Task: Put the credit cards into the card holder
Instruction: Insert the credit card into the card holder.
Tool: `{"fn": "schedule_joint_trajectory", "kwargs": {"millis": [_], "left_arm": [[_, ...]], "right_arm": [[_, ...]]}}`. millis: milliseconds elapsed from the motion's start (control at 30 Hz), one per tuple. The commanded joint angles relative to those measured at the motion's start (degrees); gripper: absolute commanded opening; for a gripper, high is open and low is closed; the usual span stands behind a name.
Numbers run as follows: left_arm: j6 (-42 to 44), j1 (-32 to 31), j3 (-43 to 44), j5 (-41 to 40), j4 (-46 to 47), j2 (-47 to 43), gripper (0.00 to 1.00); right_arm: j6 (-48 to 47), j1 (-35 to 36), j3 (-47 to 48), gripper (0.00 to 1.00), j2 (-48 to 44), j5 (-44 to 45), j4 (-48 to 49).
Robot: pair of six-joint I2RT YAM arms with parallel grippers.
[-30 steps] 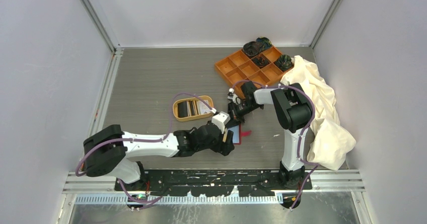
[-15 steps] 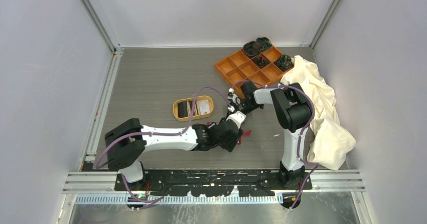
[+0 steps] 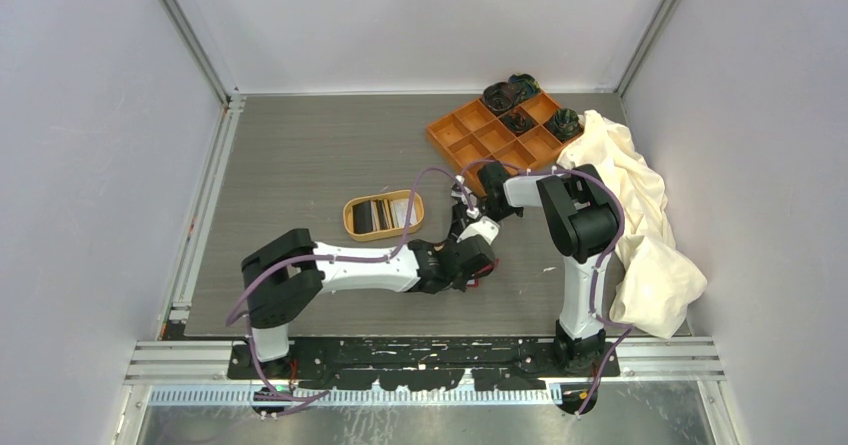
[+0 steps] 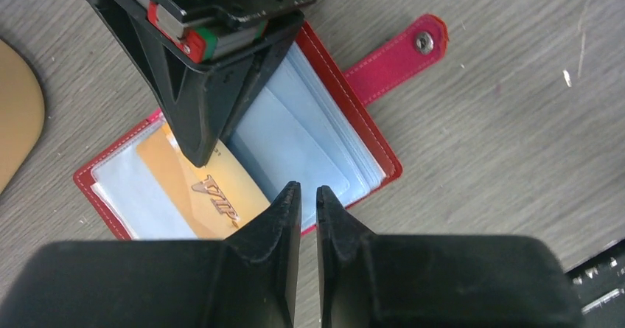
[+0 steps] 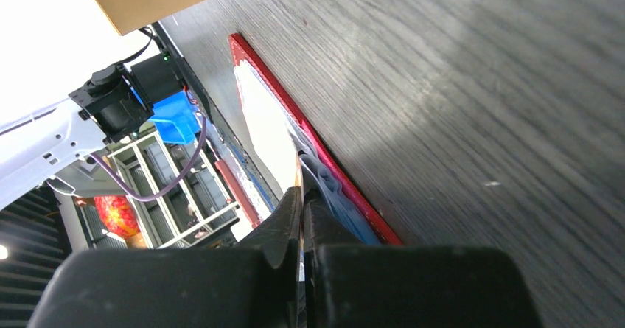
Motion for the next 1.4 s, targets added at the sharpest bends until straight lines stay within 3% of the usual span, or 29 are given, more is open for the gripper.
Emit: {"fn": "schedule_joint_trajectory", "kwargs": {"millis": [0, 400, 767, 1367], "left_arm": [[-4.27, 0.74, 3.62, -4.51, -2.22, 1.81, 0.13], [-12.2, 1.86, 7.56, -7.66, -7.73, 6.06, 0.13], [-16.81, 4.68, 3.87, -6.26, -6.91, 4.54, 0.19], [-17.32, 6.79, -0.36, -8.18, -6.41, 1.07, 0.21]], "right_arm": [[-1.74, 0.58, 0.6, 0.05, 1.68, 5.78, 0.88], [-1.74, 0.58, 0.69, 0.08, 1.56, 5.6, 0.73], [-1.97, 0.58, 0.93, 0.22, 1.38, 5.64, 0.33], [-4.3, 0.58, 2.54, 0.42, -1.91, 4.65, -2.59]]}}
